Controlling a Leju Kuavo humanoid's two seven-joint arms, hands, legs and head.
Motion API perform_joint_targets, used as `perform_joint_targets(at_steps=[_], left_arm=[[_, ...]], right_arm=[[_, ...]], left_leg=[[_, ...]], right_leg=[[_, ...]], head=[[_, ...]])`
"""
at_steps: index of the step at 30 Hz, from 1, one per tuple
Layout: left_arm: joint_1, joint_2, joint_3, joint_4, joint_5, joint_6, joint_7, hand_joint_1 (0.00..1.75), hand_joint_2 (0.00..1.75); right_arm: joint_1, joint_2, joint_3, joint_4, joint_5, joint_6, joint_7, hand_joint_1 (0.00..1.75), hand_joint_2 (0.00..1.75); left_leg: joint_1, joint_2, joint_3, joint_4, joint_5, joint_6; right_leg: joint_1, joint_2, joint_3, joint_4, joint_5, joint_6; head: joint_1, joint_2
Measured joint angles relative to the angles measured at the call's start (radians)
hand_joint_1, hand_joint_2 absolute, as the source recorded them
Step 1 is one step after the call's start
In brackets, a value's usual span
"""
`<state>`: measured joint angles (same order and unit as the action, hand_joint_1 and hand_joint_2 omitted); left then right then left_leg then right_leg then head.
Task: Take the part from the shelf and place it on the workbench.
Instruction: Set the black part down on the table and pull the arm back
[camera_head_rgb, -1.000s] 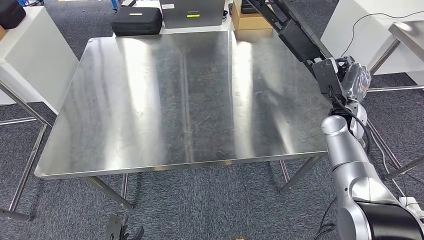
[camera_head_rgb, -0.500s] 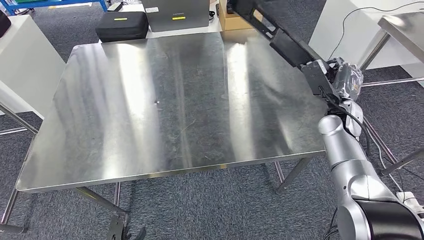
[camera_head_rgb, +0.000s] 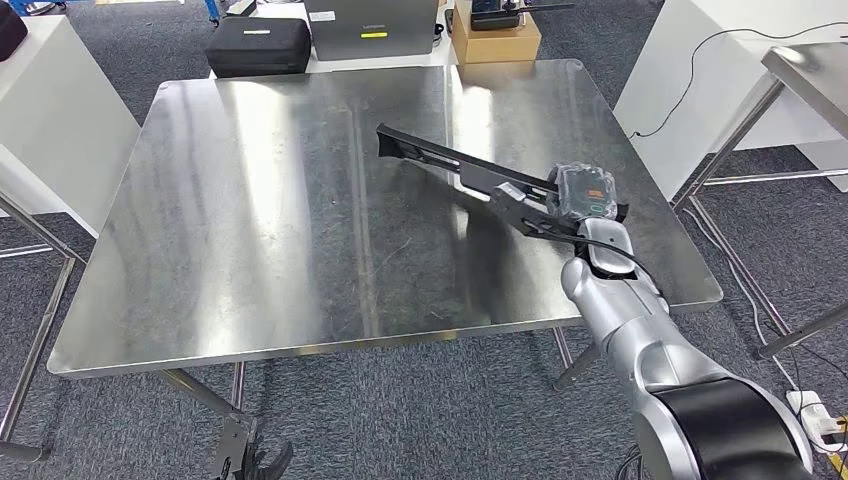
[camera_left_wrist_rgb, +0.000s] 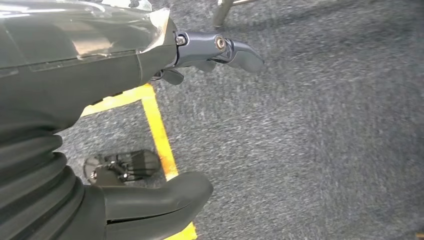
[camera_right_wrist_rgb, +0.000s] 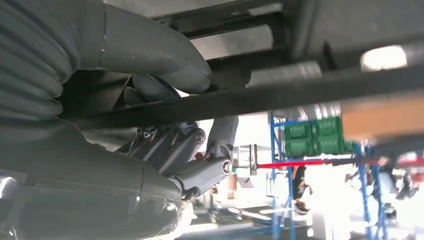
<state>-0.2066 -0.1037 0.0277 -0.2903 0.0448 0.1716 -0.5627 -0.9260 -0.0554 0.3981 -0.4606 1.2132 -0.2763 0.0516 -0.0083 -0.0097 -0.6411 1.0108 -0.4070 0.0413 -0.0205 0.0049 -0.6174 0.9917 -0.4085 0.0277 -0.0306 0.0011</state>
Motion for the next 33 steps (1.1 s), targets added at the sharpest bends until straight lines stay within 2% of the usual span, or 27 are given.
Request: perform_joint_targets(at_steps=[3,7,9,13,17,24,29,31,33], left_arm=[[-0.007,0.000,-0.011,0.000,-0.023,0.027,-0.013,0.00,1.75],[-0.010,0.001,-0.020,0.000,-0.021,0.026,-0.011,0.00,1.75],[-0.010,0.001,-0.020,0.001,-0.006,0.012,-0.010,0.00,1.75],[-0.006,0.003,-0.020,0.003,0.005,0.000,0.015,0.00,0.00],[-0.003,0.004,-0.020,0.004,0.004,0.003,0.062,0.00,0.00],[-0.001,0.009,-0.019,0.006,0.004,-0.006,0.061,0.00,0.00],[0.000,0.016,-0.017,0.009,-0.002,-0.021,0.063,0.00,0.00],[0.000,0.019,-0.017,0.009,-0.006,-0.021,0.066,0.00,0.00],[0.001,0.023,-0.015,0.010,-0.008,-0.015,0.063,0.00,0.00]], right_arm=[[-0.002,0.038,0.051,0.034,0.063,0.016,0.038,1.75,1.75],[-0.002,0.073,0.099,0.067,0.110,0.017,0.070,0.00,0.00],[-0.001,0.084,0.116,0.081,0.130,0.011,0.088,0.00,0.00],[0.001,0.096,0.129,0.103,0.163,-0.018,0.122,0.00,0.00],[0.001,0.099,0.129,0.116,0.183,-0.030,0.142,0.00,0.00],[0.001,0.099,0.126,0.131,0.188,-0.015,0.136,0.00,0.00],[-0.004,0.115,0.060,0.136,0.052,0.170,0.009,0.00,0.00],[-0.008,0.124,0.021,0.134,-0.014,0.238,-0.071,0.00,0.00],[-0.010,0.132,-0.026,0.120,-0.090,0.258,-0.164,0.00,0.00]], left_leg=[[0.000,0.001,0.000,0.000,0.000,0.000],[0.000,0.001,0.000,0.000,0.000,0.001],[0.000,0.001,0.000,0.000,0.000,0.001],[0.001,0.001,0.000,0.000,0.000,0.001],[0.002,0.001,0.000,0.000,0.000,0.001],[0.002,0.001,0.000,0.000,0.000,0.001],[0.002,0.001,0.000,0.000,0.000,0.001],[0.002,0.001,0.000,0.000,0.001,0.001],[0.002,0.001,0.000,0.000,0.001,0.001]], right_leg=[[0.000,0.000,0.000,0.000,0.001,0.002],[0.000,0.000,-0.001,-0.001,0.002,0.003],[0.001,0.000,-0.001,-0.001,0.002,0.003],[0.002,0.000,-0.001,0.000,0.002,0.003],[0.002,0.000,-0.001,0.000,0.002,0.003],[0.002,0.000,-0.001,0.000,0.002,0.003],[0.002,0.000,0.000,0.000,0.002,0.003],[0.002,0.000,-0.001,0.000,0.002,0.003],[0.002,0.000,-0.001,0.000,0.002,0.003]], head=[[0.000,0.000],[0.000,0.000],[0.000,0.000],[0.000,0.000],[0.000,0.000],[0.000,0.000],[0.000,0.000],[0.000,0.000],[0.000,0.000]])
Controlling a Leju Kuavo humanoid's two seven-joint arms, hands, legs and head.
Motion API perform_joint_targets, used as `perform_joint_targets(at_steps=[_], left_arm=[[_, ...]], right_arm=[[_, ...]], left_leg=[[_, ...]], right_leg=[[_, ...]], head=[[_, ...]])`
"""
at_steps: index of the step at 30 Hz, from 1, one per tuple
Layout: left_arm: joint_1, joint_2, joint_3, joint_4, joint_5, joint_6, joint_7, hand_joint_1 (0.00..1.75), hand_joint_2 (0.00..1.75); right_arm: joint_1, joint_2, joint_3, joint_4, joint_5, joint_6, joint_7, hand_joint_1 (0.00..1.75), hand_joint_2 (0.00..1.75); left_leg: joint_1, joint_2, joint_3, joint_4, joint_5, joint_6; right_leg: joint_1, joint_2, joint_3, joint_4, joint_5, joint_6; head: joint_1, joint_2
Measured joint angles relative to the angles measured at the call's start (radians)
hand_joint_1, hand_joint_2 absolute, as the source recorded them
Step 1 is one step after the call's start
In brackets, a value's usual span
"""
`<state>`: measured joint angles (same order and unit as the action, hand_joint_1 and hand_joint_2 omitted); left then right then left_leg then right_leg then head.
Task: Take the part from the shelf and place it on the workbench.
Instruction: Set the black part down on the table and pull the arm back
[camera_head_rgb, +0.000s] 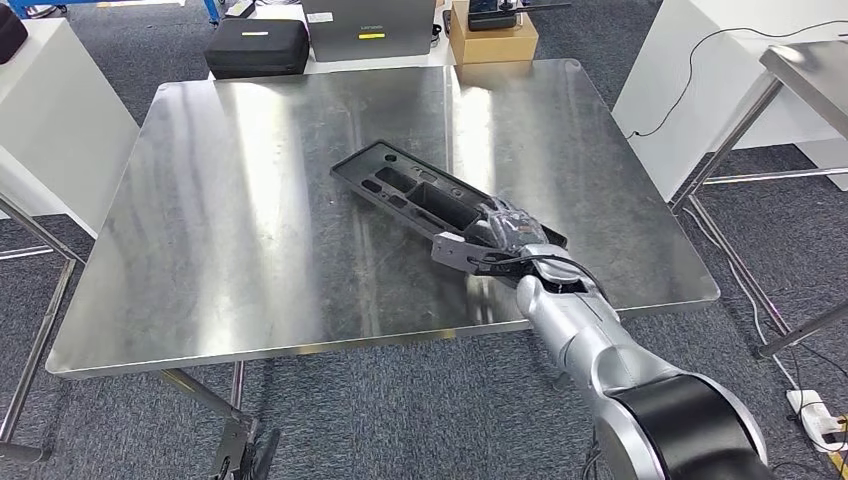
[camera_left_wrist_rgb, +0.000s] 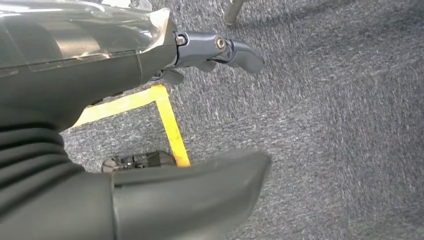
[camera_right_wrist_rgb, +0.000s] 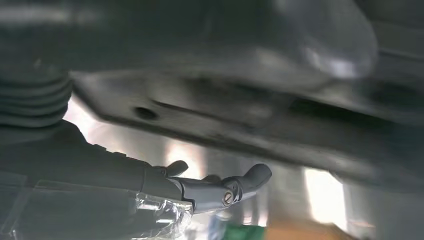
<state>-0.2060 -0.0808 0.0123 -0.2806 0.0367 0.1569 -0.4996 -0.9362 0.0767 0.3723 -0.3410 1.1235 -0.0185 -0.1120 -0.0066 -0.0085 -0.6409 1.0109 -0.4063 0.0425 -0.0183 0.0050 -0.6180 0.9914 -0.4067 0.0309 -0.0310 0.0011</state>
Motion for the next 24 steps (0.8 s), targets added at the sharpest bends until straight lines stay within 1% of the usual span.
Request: perform_joint_targets(at_steps=[2,4,6,8,10,13,15,19,21,24], left_arm=[[0.001,0.003,0.002,0.000,-0.001,0.008,-0.007,0.00,0.00],[0.003,0.005,0.003,0.000,-0.001,0.012,-0.013,0.00,0.00],[0.005,0.006,0.003,0.001,-0.003,0.017,-0.024,0.00,0.00],[0.010,0.007,0.007,0.001,-0.006,0.023,-0.041,0.00,0.00],[0.016,0.008,0.017,0.001,-0.007,0.026,-0.062,0.00,0.00],[0.029,0.009,0.037,0.001,-0.006,0.028,-0.093,0.00,0.00],[0.037,0.011,0.053,0.000,0.008,0.022,-0.112,0.00,0.00],[0.047,0.013,0.097,-0.001,0.041,0.006,-0.173,0.00,0.00],[0.050,0.015,0.117,-0.005,0.050,0.008,-0.191,0.00,0.00],[0.056,0.018,0.145,-0.018,0.060,0.010,-0.198,0.00,0.00]], right_arm=[[-0.007,0.007,-0.048,-0.023,-0.055,-0.015,-0.063,0.00,0.00],[-0.017,0.012,-0.088,-0.045,-0.086,-0.025,-0.093,0.00,0.00],[-0.015,0.014,-0.124,-0.079,-0.146,-0.044,-0.137,0.00,0.00],[0.009,0.012,-0.163,-0.162,-0.238,-0.079,-0.185,0.00,0.00],[0.058,-0.001,-0.198,-0.310,-0.333,-0.132,-0.200,0.00,0.00],[0.169,-0.037,-0.247,-0.598,-0.463,-0.246,-0.213,0.00,0.00],[0.264,-0.062,-0.275,-0.782,-0.527,-0.317,-0.237,0.00,0.00],[0.516,-0.101,-0.313,-1.107,-0.640,-0.437,-0.340,0.00,0.00],[0.636,-0.111,-0.323,-1.229,-0.680,-0.467,-0.387,0.00,0.00],[0.788,-0.112,-0.326,-1.350,-0.733,-0.490,-0.443,0.00,0.00]], left_leg=[[0.000,0.000,0.000,0.000,0.000,0.000],[0.000,0.000,0.000,0.000,0.000,0.000],[0.000,0.000,0.000,0.000,0.000,0.000],[0.000,-0.001,0.000,0.000,0.000,0.000],[0.000,-0.002,0.000,0.000,0.000,0.000],[0.000,-0.008,0.000,0.000,0.000,0.001],[-0.001,-0.009,0.001,0.000,-0.002,0.003],[-0.001,-0.009,0.001,0.000,-0.006,0.005],[-0.001,-0.009,0.002,0.000,-0.008,0.004],[-0.001,-0.008,0.002,0.000,-0.010,0.003]], right_leg=[[0.000,0.000,0.000,0.000,0.000,0.000],[0.000,0.000,0.000,0.000,0.000,0.000],[0.000,0.000,0.000,0.000,0.000,0.000],[0.000,0.000,0.000,0.000,0.000,0.000],[-0.001,-0.002,0.000,0.000,-0.001,0.001],[-0.001,-0.007,0.001,-0.001,-0.003,0.004],[-0.002,-0.008,0.002,-0.001,-0.005,0.006],[-0.002,-0.007,0.004,-0.002,-0.007,0.008],[-0.001,-0.006,0.004,-0.002,-0.008,0.009],[-0.001,-0.006,0.004,-0.002,-0.009,0.008]], head=[[0.000,0.000],[0.000,0.000],[0.000,0.000],[0.000,0.000],[0.000,0.000],[0.000,0.000],[0.000,0.000],[0.000,0.000],[0.000,0.000],[0.000,0.000]])
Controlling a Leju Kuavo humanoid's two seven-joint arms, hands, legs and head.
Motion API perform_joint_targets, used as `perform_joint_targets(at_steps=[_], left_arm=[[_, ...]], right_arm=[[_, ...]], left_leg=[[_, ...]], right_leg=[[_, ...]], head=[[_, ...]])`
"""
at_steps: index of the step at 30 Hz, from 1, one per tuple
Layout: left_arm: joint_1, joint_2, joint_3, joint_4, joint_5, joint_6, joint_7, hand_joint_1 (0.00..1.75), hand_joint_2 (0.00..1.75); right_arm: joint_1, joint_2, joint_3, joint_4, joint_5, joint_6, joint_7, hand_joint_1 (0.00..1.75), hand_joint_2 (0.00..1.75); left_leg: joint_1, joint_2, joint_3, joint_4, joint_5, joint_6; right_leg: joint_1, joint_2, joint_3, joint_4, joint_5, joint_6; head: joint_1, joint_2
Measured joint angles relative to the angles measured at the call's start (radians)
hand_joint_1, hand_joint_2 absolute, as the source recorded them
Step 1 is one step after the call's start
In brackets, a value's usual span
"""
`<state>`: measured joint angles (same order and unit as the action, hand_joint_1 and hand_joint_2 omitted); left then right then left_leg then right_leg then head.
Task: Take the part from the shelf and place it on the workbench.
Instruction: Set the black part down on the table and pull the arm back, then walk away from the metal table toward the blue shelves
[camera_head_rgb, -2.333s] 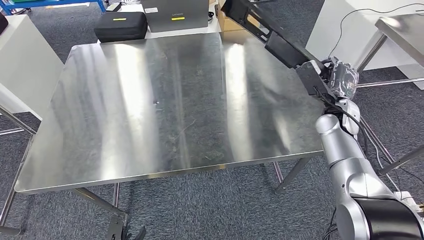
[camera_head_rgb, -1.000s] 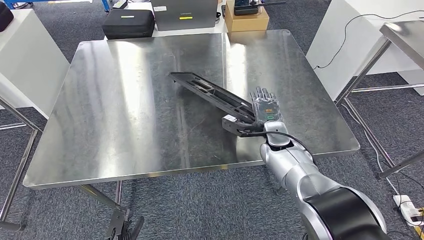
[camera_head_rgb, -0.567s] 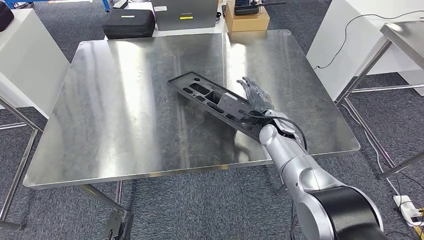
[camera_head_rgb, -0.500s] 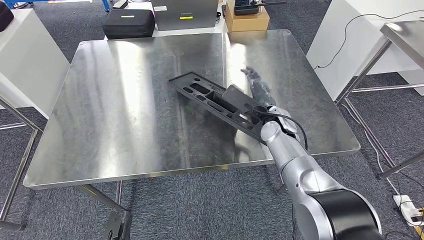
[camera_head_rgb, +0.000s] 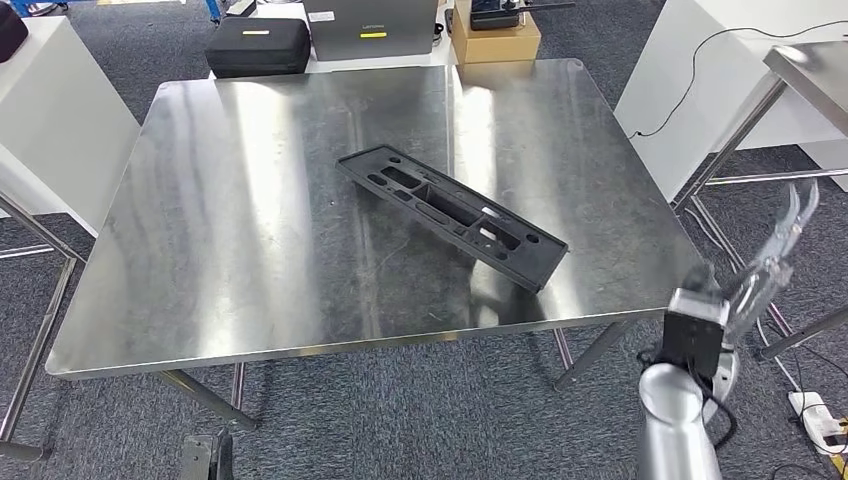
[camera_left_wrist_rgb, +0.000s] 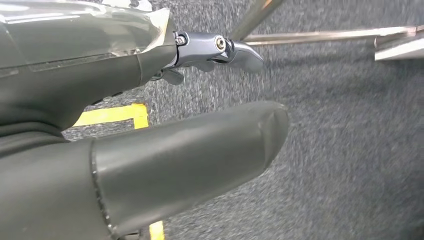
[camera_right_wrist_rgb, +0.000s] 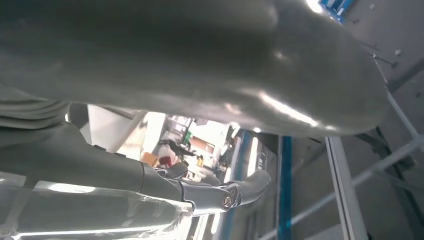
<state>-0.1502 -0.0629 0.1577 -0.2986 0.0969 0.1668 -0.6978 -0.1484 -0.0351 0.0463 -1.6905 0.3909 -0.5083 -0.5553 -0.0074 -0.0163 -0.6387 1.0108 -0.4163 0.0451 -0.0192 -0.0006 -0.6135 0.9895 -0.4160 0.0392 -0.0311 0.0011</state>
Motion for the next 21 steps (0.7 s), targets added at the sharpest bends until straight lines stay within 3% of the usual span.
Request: perform_joint_targets(at_steps=[6,10,12,14,16,17,18,19,21], left_arm=[[0.019,0.005,0.055,-0.017,0.014,-0.013,-0.002,0.00,0.00],[0.025,0.004,0.075,-0.028,0.004,0.001,-0.003,0.00,0.00],[0.026,0.002,0.081,-0.032,-0.002,0.008,-0.004,0.00,0.00],[0.027,0.001,0.083,-0.034,-0.007,0.015,-0.004,0.00,0.00],[0.028,0.000,0.089,-0.033,-0.009,0.016,-0.004,0.00,0.00],[0.029,-0.002,0.092,-0.033,-0.009,0.014,-0.004,0.00,0.00],[0.030,-0.003,0.095,-0.033,-0.009,0.010,-0.004,0.00,0.00],[0.030,-0.005,0.099,-0.033,-0.009,0.007,-0.004,0.00,0.00],[0.030,-0.008,0.103,-0.033,-0.010,0.001,-0.004,0.00,0.00]], right_arm=[[0.191,0.027,0.011,-0.112,-0.043,0.011,-0.033,0.00,0.00],[0.240,0.042,0.014,-0.144,-0.031,0.012,-0.032,0.00,0.00],[0.251,0.045,0.014,-0.157,-0.032,0.017,-0.031,0.00,0.00],[0.260,0.047,0.014,-0.163,-0.031,0.026,-0.028,0.00,0.00],[0.269,0.049,0.014,-0.165,-0.028,0.037,-0.023,0.00,0.00],[0.271,0.051,0.014,-0.165,-0.027,0.041,-0.020,0.00,0.00],[0.273,0.052,0.014,-0.165,-0.027,0.045,-0.018,0.00,0.00],[0.272,0.054,0.014,-0.165,-0.027,0.048,-0.016,0.00,0.00],[0.271,0.058,0.011,-0.164,-0.029,0.052,-0.011,0.00,0.00]], left_leg=[[-0.005,0.001,0.002,0.003,-0.008,0.007],[-0.007,0.002,0.013,-0.006,-0.002,0.024],[-0.002,0.006,0.024,-0.020,0.006,0.035],[-0.002,0.009,0.027,-0.024,0.008,0.041],[-0.006,0.009,0.026,-0.024,0.008,0.041],[-0.007,0.009,0.025,-0.023,0.008,0.040],[-0.008,0.009,0.025,-0.023,0.009,0.039],[-0.009,0.009,0.026,-0.022,0.009,0.037],[-0.012,0.008,0.027,-0.017,0.007,0.028]], right_leg=[[-0.004,0.000,0.004,-0.001,-0.002,0.006],[-0.009,0.000,0.007,0.000,-0.006,0.017],[-0.009,0.000,-0.016,0.059,-0.042,0.012],[-0.009,0.000,-0.073,0.194,-0.109,0.000],[-0.009,0.000,-0.113,0.294,-0.150,0.000],[-0.009,0.000,-0.104,0.289,-0.148,0.005],[-0.009,0.000,-0.072,0.240,-0.132,0.010],[-0.008,0.000,-0.024,0.161,-0.110,0.014],[-0.003,0.000,0.053,0.031,-0.074,0.010]], head=[[0.000,0.000],[0.000,0.000],[0.003,0.000],[0.008,0.000],[0.010,0.000],[0.010,0.000],[0.010,0.000],[0.010,0.000],[0.009,0.000]])
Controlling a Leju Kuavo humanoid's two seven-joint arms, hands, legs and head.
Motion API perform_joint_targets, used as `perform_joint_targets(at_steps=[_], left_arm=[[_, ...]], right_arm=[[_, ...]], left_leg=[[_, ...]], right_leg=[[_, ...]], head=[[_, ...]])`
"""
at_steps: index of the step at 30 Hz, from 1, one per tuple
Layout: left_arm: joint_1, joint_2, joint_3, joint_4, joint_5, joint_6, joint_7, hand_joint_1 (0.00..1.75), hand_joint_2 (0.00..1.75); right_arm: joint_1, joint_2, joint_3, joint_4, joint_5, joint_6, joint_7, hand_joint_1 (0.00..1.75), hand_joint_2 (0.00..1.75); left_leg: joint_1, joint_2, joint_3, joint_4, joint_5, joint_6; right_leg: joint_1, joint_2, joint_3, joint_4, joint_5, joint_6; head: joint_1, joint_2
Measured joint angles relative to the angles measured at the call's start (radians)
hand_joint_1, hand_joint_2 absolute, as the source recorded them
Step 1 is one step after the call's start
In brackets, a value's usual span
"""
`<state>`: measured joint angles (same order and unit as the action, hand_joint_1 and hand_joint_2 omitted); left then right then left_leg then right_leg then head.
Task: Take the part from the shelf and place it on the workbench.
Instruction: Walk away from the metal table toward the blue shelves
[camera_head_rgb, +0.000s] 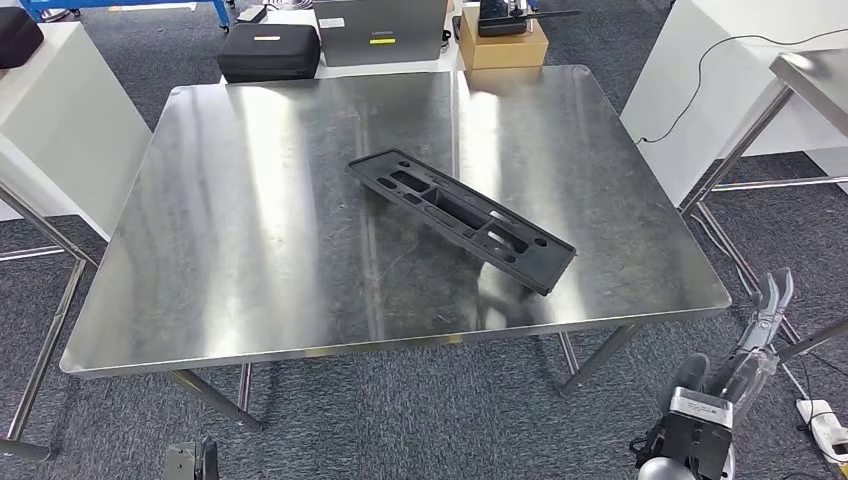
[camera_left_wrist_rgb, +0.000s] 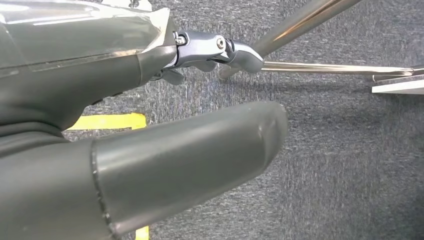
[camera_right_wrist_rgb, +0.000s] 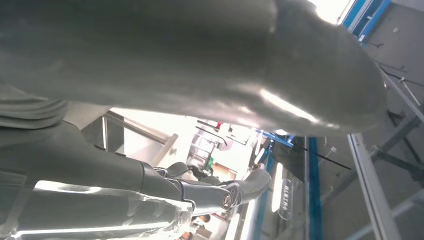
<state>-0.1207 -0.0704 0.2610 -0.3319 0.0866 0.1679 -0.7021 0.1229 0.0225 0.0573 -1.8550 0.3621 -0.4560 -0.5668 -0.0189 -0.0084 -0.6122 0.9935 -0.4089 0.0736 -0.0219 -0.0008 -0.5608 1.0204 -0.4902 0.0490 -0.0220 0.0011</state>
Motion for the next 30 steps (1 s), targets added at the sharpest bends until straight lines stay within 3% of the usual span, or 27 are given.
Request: perform_joint_targets(at_steps=[2,5,7,9,10,11,12,14,16,19,21,22,24,26,27,30], left_arm=[[0.000,-0.002,0.002,0.000,-0.004,-0.001,0.000,0.00,0.00],[0.000,-0.004,0.003,0.000,-0.010,0.002,0.000,0.00,0.00],[0.001,-0.005,0.004,0.000,-0.013,0.003,0.000,0.00,0.00],[0.003,-0.006,0.005,0.000,-0.013,0.003,0.000,0.00,0.00],[0.005,-0.007,0.006,0.000,-0.013,0.003,0.000,0.00,0.00],[0.006,-0.007,0.007,0.000,-0.013,0.002,0.000,0.00,0.00],[0.007,-0.007,0.008,0.000,-0.013,0.002,0.000,0.00,0.00],[0.007,-0.007,0.010,0.000,-0.013,0.002,0.000,0.00,0.00],[0.005,-0.008,0.012,0.000,-0.013,0.002,0.000,0.00,0.00],[0.004,-0.008,0.016,-0.001,-0.013,0.001,0.000,0.00,0.00],[0.004,-0.009,0.018,-0.002,-0.013,0.001,0.000,0.00,0.00],[0.003,-0.010,0.019,-0.003,-0.013,0.001,0.000,0.00,0.00],[0.004,-0.010,0.020,-0.004,-0.013,0.000,0.000,0.00,0.00],[0.006,-0.011,0.020,-0.004,-0.014,-0.002,0.000,0.00,0.00],[0.007,-0.012,0.021,-0.004,-0.016,-0.002,0.000,0.00,0.00],[0.008,-0.014,0.021,-0.004,-0.020,0.000,0.000,0.00,0.00]], right_arm=[[0.000,0.004,-0.003,0.000,0.000,0.002,0.004,0.00,0.00],[0.004,0.010,-0.005,0.000,-0.001,0.006,0.007,0.00,0.00],[0.012,0.015,-0.006,0.000,-0.002,0.009,0.005,0.00,0.00],[0.024,0.019,-0.007,0.000,-0.003,0.010,0.001,0.00,0.00],[0.030,0.020,-0.008,0.000,-0.003,0.010,-0.001,0.00,0.00],[0.034,0.021,-0.009,0.000,-0.004,0.011,-0.002,0.00,0.00],[0.036,0.022,-0.010,0.000,-0.004,0.011,-0.002,0.00,0.00],[0.039,0.025,-0.012,0.000,-0.004,0.011,-0.004,0.00,0.00],[0.040,0.026,-0.013,0.000,-0.004,0.011,-0.004,0.00,0.00],[0.042,0.027,-0.014,-0.002,-0.004,0.011,-0.006,0.00,0.00],[0.042,0.029,-0.014,-0.004,-0.004,0.011,-0.006,0.00,0.00],[0.042,0.029,-0.015,-0.006,-0.004,0.011,-0.006,0.00,0.00],[0.045,0.029,-0.017,-0.006,-0.005,0.011,-0.007,0.00,0.00],[0.051,0.029,-0.019,-0.006,-0.007,0.011,-0.007,0.00,0.00],[0.055,0.029,-0.020,-0.006,-0.009,0.012,-0.007,0.00,0.00],[0.062,0.030,-0.021,-0.006,-0.023,0.016,-0.011,0.00,0.00]], left_leg=[[0.001,0.000,0.002,0.002,-0.002,-0.013],[0.005,0.001,-0.001,0.014,-0.012,-0.032],[0.012,0.001,-0.032,0.088,-0.067,-0.047],[0.022,0.002,-0.089,0.219,-0.138,-0.062],[0.027,0.003,-0.111,0.267,-0.155,-0.067],[0.031,0.004,-0.117,0.281,-0.152,-0.070],[0.035,0.005,-0.102,0.254,-0.130,-0.073],[0.042,0.006,-0.027,0.117,-0.066,-0.077],[0.041,0.002,0.027,0.019,-0.037,-0.072],[0.032,-0.001,0.030,0.009,-0.037,-0.048],[0.033,0.000,0.032,0.002,-0.031,-0.030],[0.034,0.001,0.032,-0.001,-0.028,-0.022],[0.029,0.003,0.029,-0.002,-0.026,-0.012],[0.020,0.003,0.026,-0.001,-0.023,-0.007],[0.017,0.003,0.026,-0.001,-0.022,-0.005],[0.006,0.000,0.025,0.002,-0.019,-0.005]], right_leg=[[0.008,0.000,0.019,-0.035,0.011,-0.013],[0.003,0.000,0.026,-0.043,0.021,-0.031],[-0.004,0.000,0.031,-0.046,0.027,-0.039],[-0.004,-0.001,0.029,-0.045,0.028,-0.041],[-0.005,-0.001,0.028,-0.044,0.028,-0.041],[-0.006,-0.001,0.028,-0.044,0.027,-0.040],[-0.007,0.000,0.029,-0.044,0.027,-0.039],[-0.011,0.001,0.033,-0.044,0.024,-0.033],[-0.008,0.002,0.035,-0.044,0.021,-0.021],[-0.009,0.003,0.034,-0.048,0.021,0.001],[-0.012,0.002,0.019,-0.021,0.002,0.006],[-0.011,0.002,-0.003,0.024,-0.021,0.002],[-0.009,0.002,-0.073,0.169,-0.082,-0.008],[-0.006,0.002,-0.122,0.267,-0.110,-0.009],[-0.005,0.002,-0.116,0.254,-0.100,-0.005],[0.005,0.002,-0.008,0.044,-0.019,-0.004]], head=[[-0.003,0.000],[-0.004,0.000],[-0.011,0.000],[-0.018,0.000],[-0.018,0.000],[-0.018,0.000],[-0.018,0.000],[-0.019,0.000],[-0.020,0.000],[-0.020,0.000],[-0.017,0.000],[-0.013,0.000],[-0.004,0.000],[-0.001,0.000],[0.000,0.000],[0.002,0.000]])
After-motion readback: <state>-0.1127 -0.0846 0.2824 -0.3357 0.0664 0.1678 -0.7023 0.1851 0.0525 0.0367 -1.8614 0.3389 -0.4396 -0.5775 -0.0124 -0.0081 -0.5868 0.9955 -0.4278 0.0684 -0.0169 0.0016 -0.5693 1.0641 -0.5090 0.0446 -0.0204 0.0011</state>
